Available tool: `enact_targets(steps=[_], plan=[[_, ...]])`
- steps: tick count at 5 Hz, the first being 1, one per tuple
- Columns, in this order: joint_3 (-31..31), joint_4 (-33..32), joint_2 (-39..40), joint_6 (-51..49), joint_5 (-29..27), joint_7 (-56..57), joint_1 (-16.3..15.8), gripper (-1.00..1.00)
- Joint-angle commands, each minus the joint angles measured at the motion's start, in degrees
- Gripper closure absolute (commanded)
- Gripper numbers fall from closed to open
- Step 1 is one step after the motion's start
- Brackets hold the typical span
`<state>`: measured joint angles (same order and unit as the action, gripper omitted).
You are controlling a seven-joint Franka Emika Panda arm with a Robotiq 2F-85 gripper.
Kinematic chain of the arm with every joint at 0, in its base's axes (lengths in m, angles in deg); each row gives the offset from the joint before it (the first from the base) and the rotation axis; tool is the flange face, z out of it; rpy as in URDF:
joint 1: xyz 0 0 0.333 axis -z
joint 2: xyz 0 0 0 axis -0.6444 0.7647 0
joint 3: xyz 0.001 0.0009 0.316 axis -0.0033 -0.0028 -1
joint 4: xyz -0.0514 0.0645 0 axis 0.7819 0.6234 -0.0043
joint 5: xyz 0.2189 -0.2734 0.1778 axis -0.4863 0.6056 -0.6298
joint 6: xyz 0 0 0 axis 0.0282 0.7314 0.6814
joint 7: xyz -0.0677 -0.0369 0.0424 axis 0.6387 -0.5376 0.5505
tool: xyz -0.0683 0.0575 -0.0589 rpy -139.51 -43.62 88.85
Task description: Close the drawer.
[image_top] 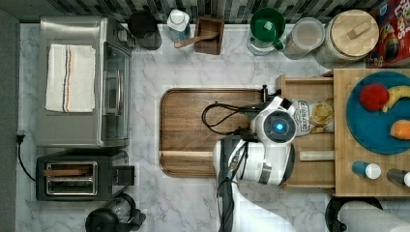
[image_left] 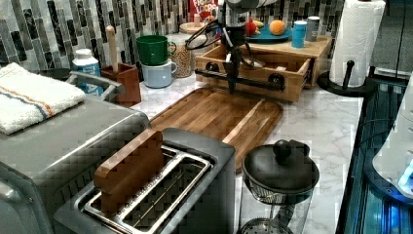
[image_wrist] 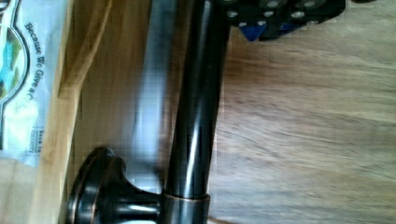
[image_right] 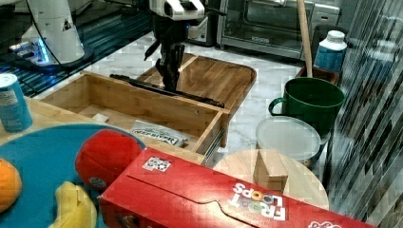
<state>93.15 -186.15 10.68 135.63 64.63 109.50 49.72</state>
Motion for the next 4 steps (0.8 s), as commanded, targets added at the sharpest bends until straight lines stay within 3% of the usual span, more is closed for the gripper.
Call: enact_targets(steps=[1,2,3,4], plan=[[6.2,11.9,4.4,1.9,-3.4,12.7,9.9,1.00],[5.8,15.3,7.4,2.7,-6.3,19.1,13.4,1.00],[3.3,20.1,9.4,0.9,-4.3,22.7,19.5,1.00],[4.2,25.6,12.1,-2.3,-6.1,27.6,21.2,1.00]])
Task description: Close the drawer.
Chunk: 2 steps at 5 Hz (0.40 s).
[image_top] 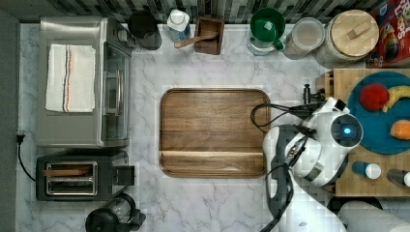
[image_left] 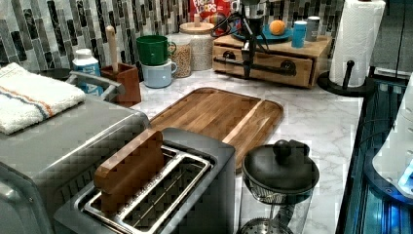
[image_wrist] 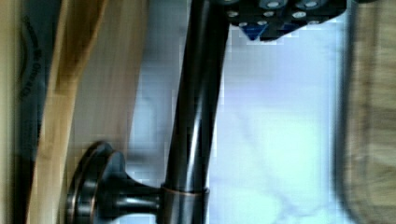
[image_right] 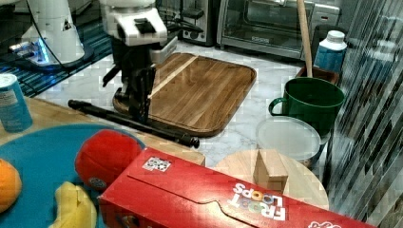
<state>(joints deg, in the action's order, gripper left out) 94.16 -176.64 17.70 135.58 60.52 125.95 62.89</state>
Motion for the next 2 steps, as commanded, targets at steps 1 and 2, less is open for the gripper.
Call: enact_targets(steps=[1,2], plan=[[2.7,19.8,6.7,-4.0,-1.4,12.5,9.5,1.00],[3.8,20.3,6.2,-7.2,-2.1,8.4,8.1,1.00]])
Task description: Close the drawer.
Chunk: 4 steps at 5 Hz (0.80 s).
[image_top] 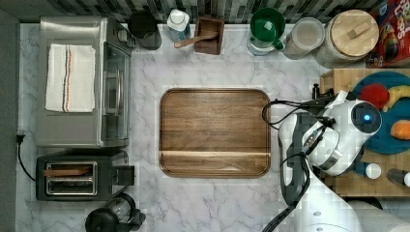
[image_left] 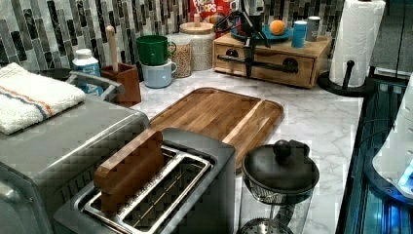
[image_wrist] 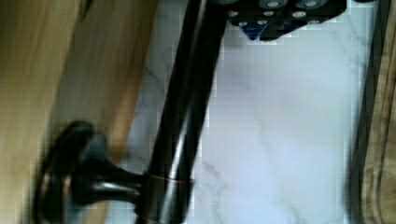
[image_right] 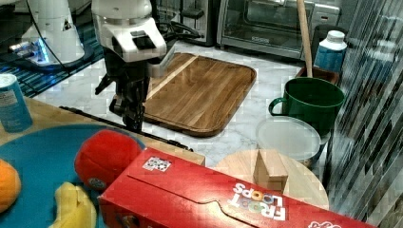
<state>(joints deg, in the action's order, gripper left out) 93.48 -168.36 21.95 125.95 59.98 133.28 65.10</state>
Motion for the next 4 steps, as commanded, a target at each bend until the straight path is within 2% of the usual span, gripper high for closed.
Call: enact_targets(steps=[1,2,4], plan=[[4.6,12.1,2.0,2.4,-1.6,1.2,5.9,1.00],[5.6,12.1,2.0,2.4,-2.3,1.5,4.9,1.00],[4.7,12.1,2.0,2.5,-1.7,1.2,5.7,1.00]])
